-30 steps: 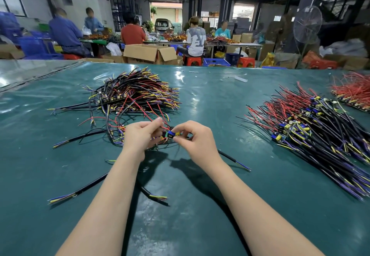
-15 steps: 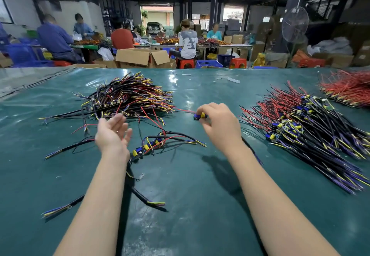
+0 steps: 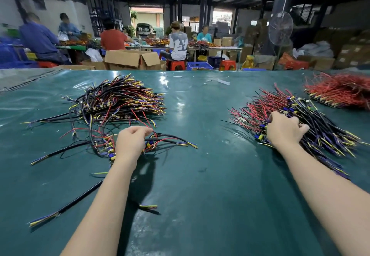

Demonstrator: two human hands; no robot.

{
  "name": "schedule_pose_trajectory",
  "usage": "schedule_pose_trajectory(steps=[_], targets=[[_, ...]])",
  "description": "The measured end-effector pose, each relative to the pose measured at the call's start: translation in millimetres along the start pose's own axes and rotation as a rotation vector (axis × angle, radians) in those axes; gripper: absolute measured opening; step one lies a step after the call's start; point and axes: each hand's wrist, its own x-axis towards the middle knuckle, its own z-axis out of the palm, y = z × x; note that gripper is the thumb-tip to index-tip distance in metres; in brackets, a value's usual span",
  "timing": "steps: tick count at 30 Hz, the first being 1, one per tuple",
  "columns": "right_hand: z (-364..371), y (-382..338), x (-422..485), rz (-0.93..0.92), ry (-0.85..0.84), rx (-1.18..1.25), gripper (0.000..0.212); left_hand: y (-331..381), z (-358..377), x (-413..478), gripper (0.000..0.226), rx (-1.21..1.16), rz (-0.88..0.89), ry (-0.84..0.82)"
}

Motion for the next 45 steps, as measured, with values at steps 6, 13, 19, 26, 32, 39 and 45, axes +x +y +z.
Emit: schedule_pose_trajectory(steps=[6, 13, 19, 26, 32, 39, 45], targets=[[-5, -49, -24, -0.138, 0.195, 0.308, 0.028, -2, -3, -7, 0.018, 0.594, 0.143, 0.018], [31, -128, -109, -0.584, -0.308, 0.416, 0.026, -16, -7, -5, 0.043, 1.053, 0.100, -0.093], [37, -134, -114, -0.628, -0.368, 0.431, 0.037, -16, 2, -11, 0.033, 0.803, 0.213, -0.099], [23, -129, -110, -0.284, -0.639, 1.197, 0.006, -8, 29, -25, 0.020, 0.123, 0.194, -0.188], [21, -130, -113, -0.023, -0.903, 1.642, 0.018, -7, 24, -27, 0.037, -0.100, 0.123, -0.382], [19, -128, -114, -0.079, -1.044, 1.646, 0.017, -15, 24, -24, 0.010, 0.080, 0.162, -0.416], [20, -125, -110, 0.014, -1.100, 1.682, 0.029, -11, 16, -21, 0.012, -0.056, 0.129, -0.487]])
